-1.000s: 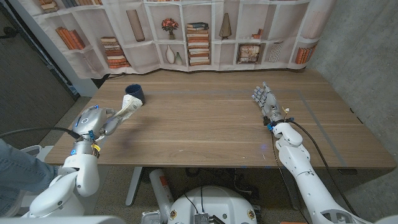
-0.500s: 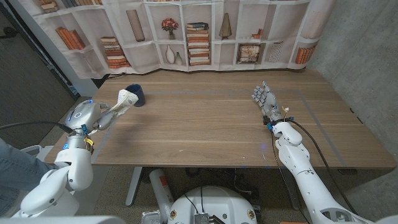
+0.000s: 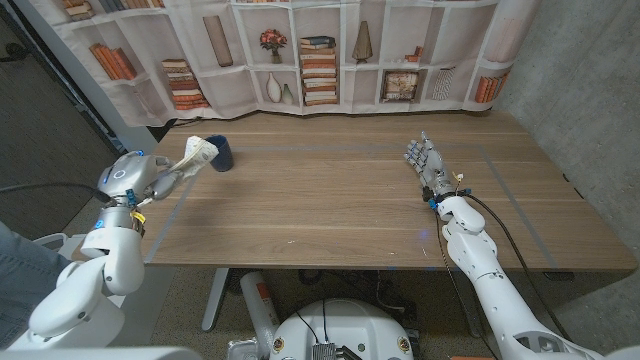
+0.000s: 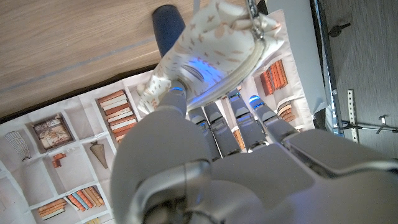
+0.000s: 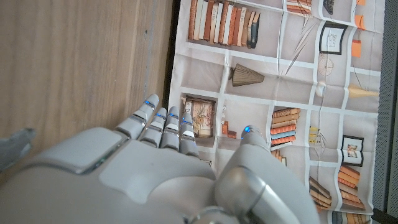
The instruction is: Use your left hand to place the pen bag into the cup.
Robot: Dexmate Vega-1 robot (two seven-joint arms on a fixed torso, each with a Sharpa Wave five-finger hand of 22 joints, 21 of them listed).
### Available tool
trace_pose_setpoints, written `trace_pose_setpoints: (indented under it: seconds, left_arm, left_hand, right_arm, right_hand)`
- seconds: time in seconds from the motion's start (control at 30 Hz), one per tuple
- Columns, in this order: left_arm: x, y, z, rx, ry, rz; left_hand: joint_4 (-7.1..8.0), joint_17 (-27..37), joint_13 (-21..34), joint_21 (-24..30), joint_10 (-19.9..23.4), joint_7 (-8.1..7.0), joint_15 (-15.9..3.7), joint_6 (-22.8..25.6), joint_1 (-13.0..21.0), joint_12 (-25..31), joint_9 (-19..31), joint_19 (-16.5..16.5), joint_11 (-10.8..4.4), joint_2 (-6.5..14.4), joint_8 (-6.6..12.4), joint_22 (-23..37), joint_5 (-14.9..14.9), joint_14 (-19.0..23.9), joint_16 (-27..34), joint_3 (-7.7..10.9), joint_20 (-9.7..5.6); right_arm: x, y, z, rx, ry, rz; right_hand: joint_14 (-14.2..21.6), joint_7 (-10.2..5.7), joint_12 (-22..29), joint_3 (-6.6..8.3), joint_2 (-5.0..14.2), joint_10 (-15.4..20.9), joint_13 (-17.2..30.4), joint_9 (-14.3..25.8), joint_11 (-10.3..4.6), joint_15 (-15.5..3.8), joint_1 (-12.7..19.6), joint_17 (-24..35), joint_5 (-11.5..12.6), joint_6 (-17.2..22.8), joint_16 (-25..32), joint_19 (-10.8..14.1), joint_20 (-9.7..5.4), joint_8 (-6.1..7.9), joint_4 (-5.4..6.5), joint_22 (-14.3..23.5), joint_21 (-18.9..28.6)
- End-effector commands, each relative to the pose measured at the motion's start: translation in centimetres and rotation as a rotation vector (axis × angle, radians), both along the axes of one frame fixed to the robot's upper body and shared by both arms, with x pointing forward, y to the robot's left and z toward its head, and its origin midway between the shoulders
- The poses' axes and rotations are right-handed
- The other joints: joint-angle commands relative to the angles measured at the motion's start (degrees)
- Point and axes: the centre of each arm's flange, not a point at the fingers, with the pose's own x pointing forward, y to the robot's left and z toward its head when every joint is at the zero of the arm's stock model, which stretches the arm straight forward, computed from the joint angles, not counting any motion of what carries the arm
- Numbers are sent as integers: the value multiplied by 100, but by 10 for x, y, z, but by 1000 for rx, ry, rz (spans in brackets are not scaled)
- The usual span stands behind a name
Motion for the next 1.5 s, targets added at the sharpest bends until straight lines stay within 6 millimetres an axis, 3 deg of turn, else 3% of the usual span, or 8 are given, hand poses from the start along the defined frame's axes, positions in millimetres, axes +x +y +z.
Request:
trace_pose_setpoints:
  seconds: [0.03,0.43,1.5]
  left_arm:
    - [0,0,9,10,-21,25]
    - [6,5,14,12,-88,18]
    - [43,17,55,41,-112,-3]
  left_hand:
    - [-8,1,9,-17,57,17,-656,68,114,-14,21,40,-14,28,30,13,6,63,-1,62,-15]
    - [-8,3,10,-12,152,13,-702,147,144,-17,26,95,-13,22,48,13,-13,206,29,88,-23]
    - [24,7,13,-22,274,-52,-780,268,146,-40,30,157,-20,-1,74,12,-34,343,14,114,-75]
  right_arm:
    - [2,-3,-2,7,4,3]
    - [4,-2,1,5,2,5]
    - [0,2,0,8,5,-10]
  right_hand:
    - [59,-5,13,2,36,22,31,27,-20,-15,48,16,-14,35,-8,45,-8,5,-22,8,-7]
    - [72,-7,13,-3,40,27,31,27,-13,-24,45,17,-15,35,-5,59,-4,4,-26,9,-29]
    - [75,-2,11,-13,47,35,31,28,-11,-30,40,17,-18,38,-9,89,-10,3,-38,11,-84]
